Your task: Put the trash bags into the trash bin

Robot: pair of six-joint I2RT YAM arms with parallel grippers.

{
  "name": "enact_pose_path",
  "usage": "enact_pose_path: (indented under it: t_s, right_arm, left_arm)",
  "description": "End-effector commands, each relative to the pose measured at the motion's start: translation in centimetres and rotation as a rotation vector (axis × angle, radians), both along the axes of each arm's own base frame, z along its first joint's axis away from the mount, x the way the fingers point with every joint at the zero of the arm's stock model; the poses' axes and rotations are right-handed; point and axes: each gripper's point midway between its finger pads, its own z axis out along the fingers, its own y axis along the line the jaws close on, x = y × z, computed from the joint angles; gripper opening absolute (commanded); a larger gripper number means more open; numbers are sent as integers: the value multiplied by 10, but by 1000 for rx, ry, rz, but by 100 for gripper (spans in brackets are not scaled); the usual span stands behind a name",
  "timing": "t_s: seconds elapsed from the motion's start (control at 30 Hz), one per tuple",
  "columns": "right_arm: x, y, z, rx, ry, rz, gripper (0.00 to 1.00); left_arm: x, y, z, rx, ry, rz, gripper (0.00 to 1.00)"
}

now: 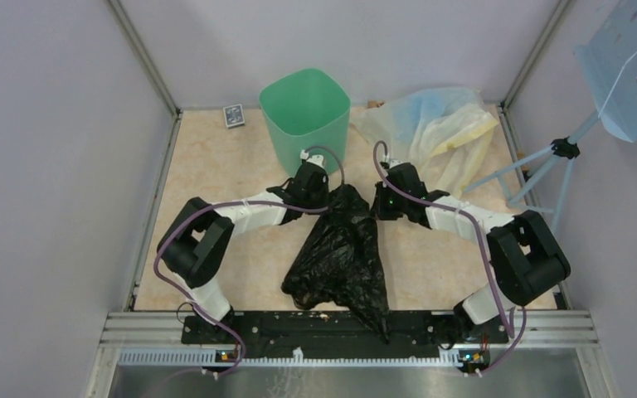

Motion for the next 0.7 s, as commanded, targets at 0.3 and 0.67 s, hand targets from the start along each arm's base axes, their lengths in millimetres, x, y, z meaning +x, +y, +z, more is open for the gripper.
enact_pose_path:
  t_s: [0.3, 0.67]
  right_arm:
    - [14, -74, 44, -46, -139, -249, 0]
    - [-44, 35, 65, 102, -174, 257, 59]
  left_arm:
    - [-29, 80, 41, -99, -67, 62, 0]
    - [-49, 38, 93, -316, -83, -151, 0]
